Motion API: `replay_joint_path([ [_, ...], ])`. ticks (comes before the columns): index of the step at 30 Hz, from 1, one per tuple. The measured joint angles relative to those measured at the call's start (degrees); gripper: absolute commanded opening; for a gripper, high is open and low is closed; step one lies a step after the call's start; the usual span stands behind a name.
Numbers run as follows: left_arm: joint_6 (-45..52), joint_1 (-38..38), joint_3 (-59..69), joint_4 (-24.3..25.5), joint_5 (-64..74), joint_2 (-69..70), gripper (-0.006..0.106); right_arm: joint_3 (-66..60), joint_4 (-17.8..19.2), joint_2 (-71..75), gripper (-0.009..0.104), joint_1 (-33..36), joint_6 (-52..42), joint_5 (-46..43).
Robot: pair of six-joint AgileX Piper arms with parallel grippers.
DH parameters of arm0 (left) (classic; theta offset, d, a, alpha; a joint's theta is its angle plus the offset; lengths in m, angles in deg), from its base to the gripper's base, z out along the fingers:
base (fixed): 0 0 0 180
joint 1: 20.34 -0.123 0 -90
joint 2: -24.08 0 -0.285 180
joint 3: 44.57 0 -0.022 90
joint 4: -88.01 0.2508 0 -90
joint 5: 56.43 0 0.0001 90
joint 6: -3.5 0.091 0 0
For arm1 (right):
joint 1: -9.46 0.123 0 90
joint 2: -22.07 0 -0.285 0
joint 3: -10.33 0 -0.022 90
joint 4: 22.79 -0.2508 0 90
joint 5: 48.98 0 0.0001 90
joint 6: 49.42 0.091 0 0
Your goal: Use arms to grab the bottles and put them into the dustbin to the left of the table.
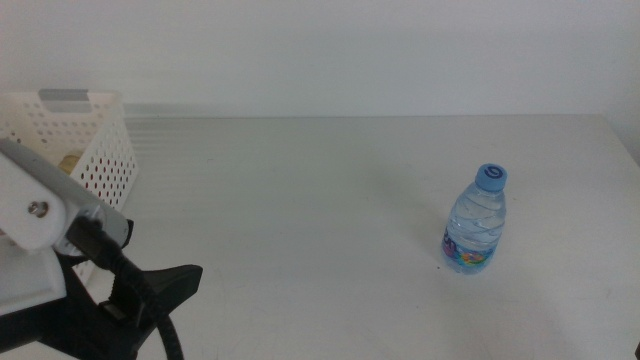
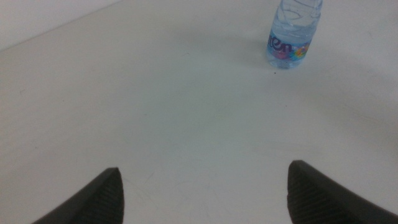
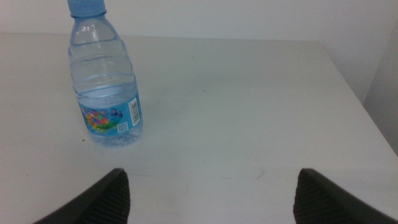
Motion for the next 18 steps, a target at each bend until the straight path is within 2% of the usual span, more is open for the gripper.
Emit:
replay_joint_path([
  [5, 0.0, 0.0, 0.0, 0.0, 0.0, 0.0, 0.082, 0.58, -0.48, -0.17, 0.086, 0.0, 0.0, 1.04],
  [11, 0.0, 0.0, 0.0, 0.0, 0.0, 0.0, 0.082, 7.47, -1.06, -6.78, 0.086, 0.0, 0.0, 1.13],
  [18, 0.0, 0.0, 0.0, 0.0, 0.0, 0.0, 0.082, 14.58, 1.87, -19.66, 0.086, 0.0, 0.0, 0.66],
])
